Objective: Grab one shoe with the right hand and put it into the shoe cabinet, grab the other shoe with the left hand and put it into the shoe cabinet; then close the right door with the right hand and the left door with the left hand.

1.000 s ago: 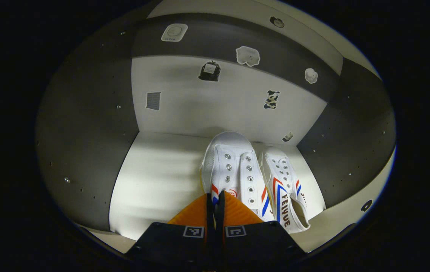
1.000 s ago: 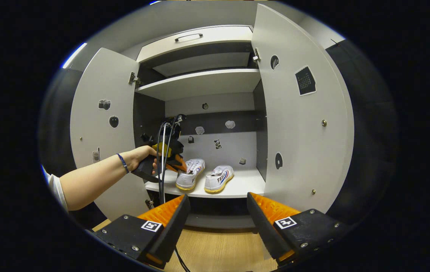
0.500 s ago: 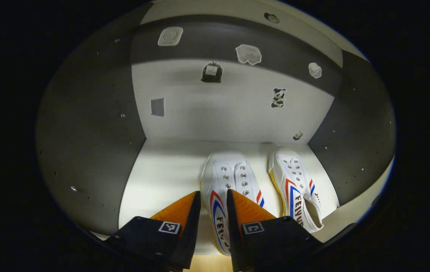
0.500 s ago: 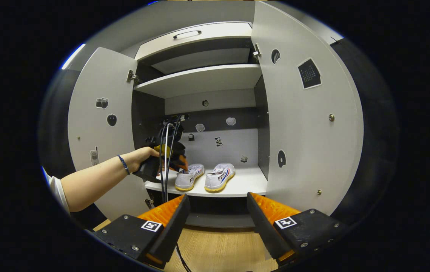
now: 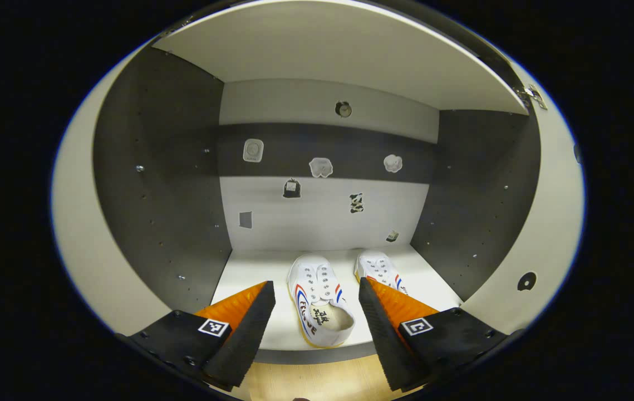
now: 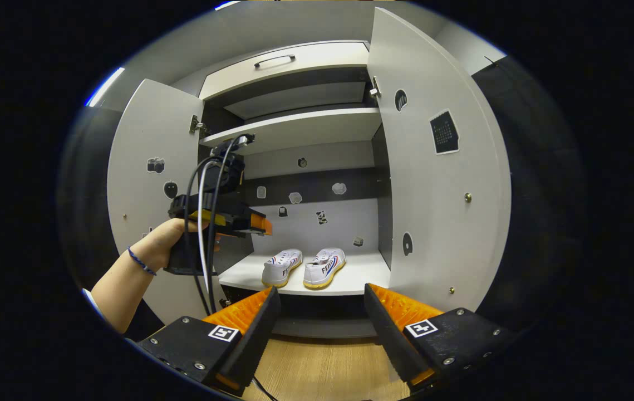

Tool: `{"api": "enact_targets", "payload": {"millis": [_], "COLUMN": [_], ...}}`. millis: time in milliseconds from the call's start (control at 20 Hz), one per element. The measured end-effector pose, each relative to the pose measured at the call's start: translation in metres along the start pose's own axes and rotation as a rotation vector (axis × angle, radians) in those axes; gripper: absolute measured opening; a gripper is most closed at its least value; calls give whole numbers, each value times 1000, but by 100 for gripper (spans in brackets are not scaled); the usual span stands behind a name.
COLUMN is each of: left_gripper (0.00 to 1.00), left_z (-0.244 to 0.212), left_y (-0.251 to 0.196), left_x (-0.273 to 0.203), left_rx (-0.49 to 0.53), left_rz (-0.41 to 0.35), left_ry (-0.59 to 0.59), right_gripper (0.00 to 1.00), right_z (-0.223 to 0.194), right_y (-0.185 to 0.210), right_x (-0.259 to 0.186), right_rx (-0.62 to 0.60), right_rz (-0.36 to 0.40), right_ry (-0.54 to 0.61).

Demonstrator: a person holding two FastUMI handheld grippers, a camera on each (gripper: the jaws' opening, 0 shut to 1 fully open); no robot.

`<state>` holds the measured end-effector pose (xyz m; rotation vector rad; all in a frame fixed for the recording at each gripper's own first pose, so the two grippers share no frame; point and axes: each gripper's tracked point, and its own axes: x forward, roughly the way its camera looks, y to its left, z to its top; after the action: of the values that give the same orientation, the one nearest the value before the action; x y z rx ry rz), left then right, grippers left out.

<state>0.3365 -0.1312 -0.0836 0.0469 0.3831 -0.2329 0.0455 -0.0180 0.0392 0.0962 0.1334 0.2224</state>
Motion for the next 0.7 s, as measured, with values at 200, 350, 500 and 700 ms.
{"api": "enact_targets", "payload": {"millis": [200,350,500,700], "left_gripper": [97,97,97,95], "left_z": [12,11,11,2], "left_y": [-11,-10,-9,-10], "left_x": [-76,-126,-167,-212], "left_rx": [35,53,74,60], "left_rz": [-25,-24,-17,-44], "left_ry": [-125,-183,-247,-309], "right_gripper": [93,93,93,93], "right_z": [16,23,32,44], "right_y": [-10,-31,-48,-91], "right_x": [-29,-49,-70,-94], "right_rx": [-28,-41,-24,-70], "right_rz": [-45,-103,-151,-262], "right_ry": [-31,-47,-63,-92]}}
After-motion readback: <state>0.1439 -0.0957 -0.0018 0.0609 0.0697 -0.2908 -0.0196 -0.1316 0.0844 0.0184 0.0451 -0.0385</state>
